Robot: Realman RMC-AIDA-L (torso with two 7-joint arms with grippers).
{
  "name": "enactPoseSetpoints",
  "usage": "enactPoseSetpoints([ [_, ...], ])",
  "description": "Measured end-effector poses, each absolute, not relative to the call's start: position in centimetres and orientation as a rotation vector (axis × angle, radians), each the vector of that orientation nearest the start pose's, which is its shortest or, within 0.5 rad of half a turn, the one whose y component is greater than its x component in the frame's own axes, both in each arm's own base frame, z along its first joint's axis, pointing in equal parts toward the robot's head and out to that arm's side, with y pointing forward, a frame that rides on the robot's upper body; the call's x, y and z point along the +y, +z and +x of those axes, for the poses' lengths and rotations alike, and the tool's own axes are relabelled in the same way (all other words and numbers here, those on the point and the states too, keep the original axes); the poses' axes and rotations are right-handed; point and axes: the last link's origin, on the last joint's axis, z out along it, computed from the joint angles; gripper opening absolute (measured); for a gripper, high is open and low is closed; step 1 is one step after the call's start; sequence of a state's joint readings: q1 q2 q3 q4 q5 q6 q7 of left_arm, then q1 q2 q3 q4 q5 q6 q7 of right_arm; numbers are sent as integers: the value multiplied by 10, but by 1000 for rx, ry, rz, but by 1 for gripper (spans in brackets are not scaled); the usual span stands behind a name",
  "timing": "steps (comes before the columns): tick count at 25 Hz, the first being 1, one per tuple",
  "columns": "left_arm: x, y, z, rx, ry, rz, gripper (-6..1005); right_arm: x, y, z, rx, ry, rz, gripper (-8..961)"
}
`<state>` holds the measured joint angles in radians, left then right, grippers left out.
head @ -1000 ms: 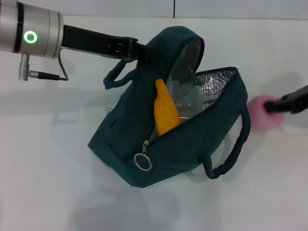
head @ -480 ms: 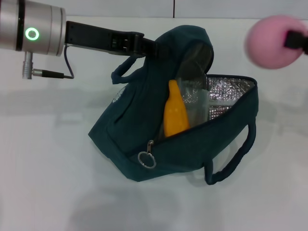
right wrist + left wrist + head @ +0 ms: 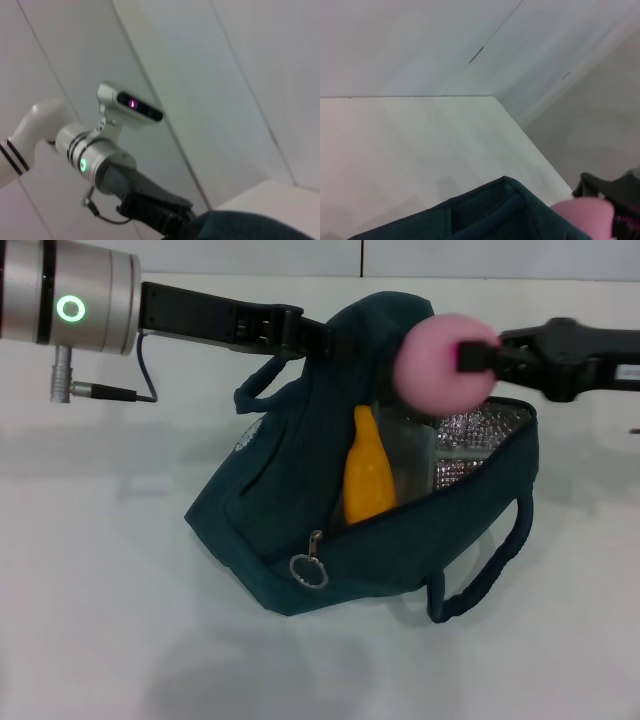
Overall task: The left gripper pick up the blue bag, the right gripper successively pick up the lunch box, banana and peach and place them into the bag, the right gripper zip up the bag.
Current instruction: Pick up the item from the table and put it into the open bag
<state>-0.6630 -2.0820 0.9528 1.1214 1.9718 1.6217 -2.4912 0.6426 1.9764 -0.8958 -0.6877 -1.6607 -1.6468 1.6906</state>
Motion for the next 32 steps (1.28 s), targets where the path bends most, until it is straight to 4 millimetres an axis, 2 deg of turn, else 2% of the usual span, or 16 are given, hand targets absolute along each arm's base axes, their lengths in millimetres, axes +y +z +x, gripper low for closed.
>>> enactPoseSetpoints([
  [8,369,30,-139,-1372,-608,-2739,56,368,17,176,768,905,-2910,32],
  [16,368,29,-140,-1384,-612,-2737,56,359,12,172,820,889,-2989,46],
  [26,365,25,-136,-1398,-621,-2763,56,378,17,184,858,835,-2832,63],
  [32,363,22,-137,-1412,-601,-2774,56,384,17,184,768,882,-2746,74],
])
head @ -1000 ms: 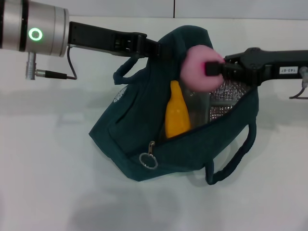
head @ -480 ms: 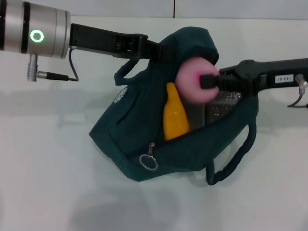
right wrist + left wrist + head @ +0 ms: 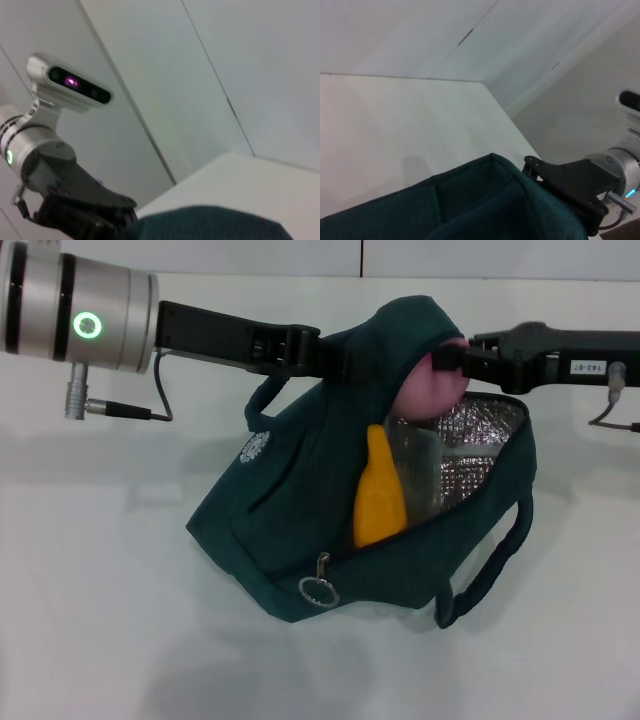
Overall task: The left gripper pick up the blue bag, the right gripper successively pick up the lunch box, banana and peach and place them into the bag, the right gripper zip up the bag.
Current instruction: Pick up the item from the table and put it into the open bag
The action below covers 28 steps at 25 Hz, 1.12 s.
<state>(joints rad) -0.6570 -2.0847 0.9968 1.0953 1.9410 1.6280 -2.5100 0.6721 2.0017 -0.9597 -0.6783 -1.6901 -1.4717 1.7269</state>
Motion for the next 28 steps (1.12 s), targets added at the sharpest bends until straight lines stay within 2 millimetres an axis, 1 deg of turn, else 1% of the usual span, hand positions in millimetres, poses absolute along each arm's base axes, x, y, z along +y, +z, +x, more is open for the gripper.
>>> enactPoseSetpoints([
  [4,362,22,-137,-1423,-600,-2772,55,383,16,181,674,908,-2721,81],
  [11,362,22,-138,-1426,-600,-2771,55,387,-1,187,625,754,-2723,93],
  [16,362,22,-138,-1426,-599,-2773,56,385,-12,187,598,675,-2772,102],
  [18,362,22,-138,-1426,-599,-2773,56,379,-13,183,588,679,-2825,105],
  [22,362,22,-137,-1423,-599,-2775,56,377,-8,179,579,725,-2841,112],
  [25,362,22,-137,-1423,-599,-2775,56,379,-5,181,588,730,-2816,118],
  [28,362,22,-137,-1422,-600,-2774,56,381,-6,186,618,700,-2794,123],
])
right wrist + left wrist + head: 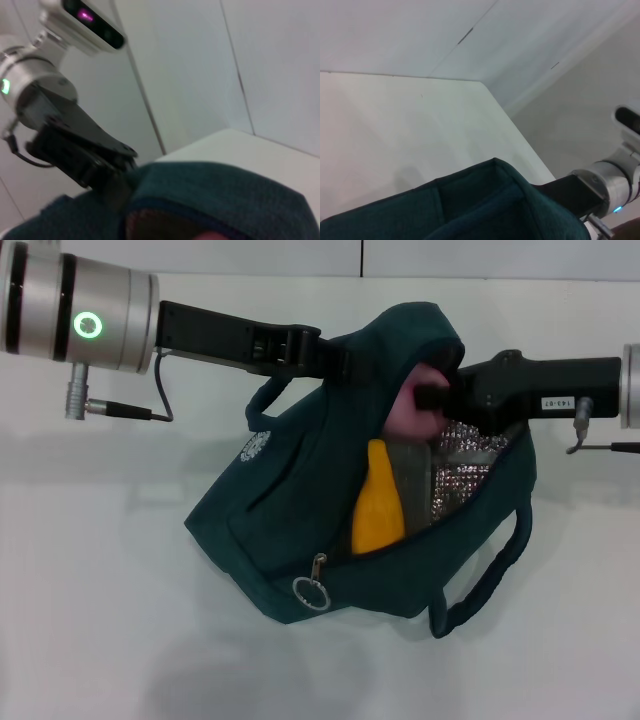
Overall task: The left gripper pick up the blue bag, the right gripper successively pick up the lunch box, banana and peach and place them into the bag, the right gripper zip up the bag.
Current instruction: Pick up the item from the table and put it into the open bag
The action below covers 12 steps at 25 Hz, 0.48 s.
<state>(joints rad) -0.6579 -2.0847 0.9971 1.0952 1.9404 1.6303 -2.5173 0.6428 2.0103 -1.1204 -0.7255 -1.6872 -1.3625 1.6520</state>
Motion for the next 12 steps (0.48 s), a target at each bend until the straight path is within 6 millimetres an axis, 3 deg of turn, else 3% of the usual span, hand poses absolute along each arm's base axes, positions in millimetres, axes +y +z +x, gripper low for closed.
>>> enactPoseSetpoints([
  [11,363,22,-136,-1417,-601,-2773,57,380,-9,194,707,572,-2818,142],
  [12,363,22,-137,-1417,-601,-2773,57,379,-6,194,704,586,-2811,217],
])
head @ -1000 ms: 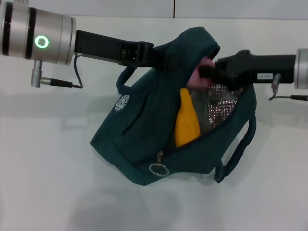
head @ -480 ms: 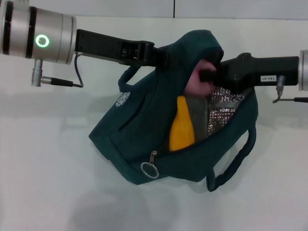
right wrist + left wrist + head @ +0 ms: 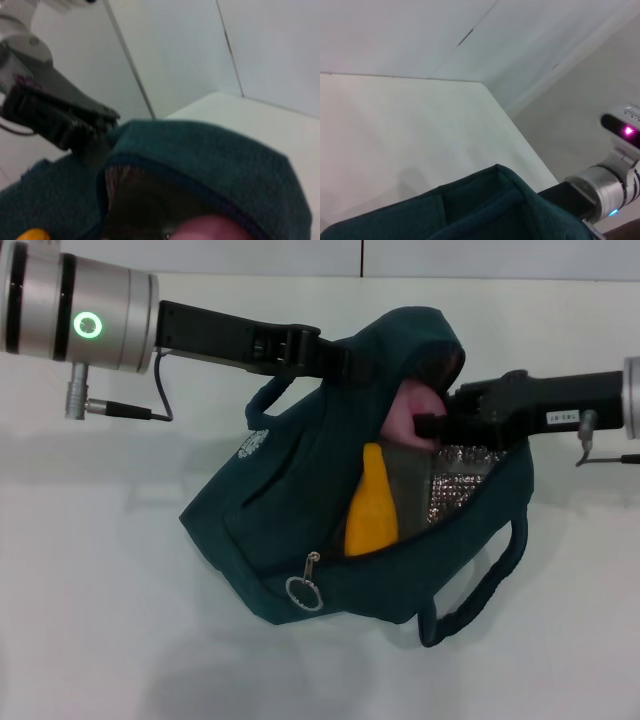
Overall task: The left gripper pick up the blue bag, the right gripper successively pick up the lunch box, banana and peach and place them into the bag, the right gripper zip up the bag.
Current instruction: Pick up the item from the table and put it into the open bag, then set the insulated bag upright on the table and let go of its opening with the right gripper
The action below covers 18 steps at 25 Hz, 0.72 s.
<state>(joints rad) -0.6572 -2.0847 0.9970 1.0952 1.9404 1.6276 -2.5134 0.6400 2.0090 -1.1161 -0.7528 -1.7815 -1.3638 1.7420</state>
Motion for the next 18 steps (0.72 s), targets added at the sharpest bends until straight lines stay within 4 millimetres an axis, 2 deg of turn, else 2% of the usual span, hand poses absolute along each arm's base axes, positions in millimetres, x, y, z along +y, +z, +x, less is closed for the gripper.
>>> enactPoseSetpoints([
  [2,362,22,-137,-1417,-600,-2772,57,379,-1,195,693,606,-2795,367],
  [7,362,21,-139,-1430,-598,-2769,57,372,17,200,695,675,-2766,608],
  [12,363,21,-141,-1433,-601,-2764,57,360,37,214,739,767,-2733,650],
  [18,363,22,-142,-1433,-599,-2759,58,334,64,248,760,788,-2717,700],
])
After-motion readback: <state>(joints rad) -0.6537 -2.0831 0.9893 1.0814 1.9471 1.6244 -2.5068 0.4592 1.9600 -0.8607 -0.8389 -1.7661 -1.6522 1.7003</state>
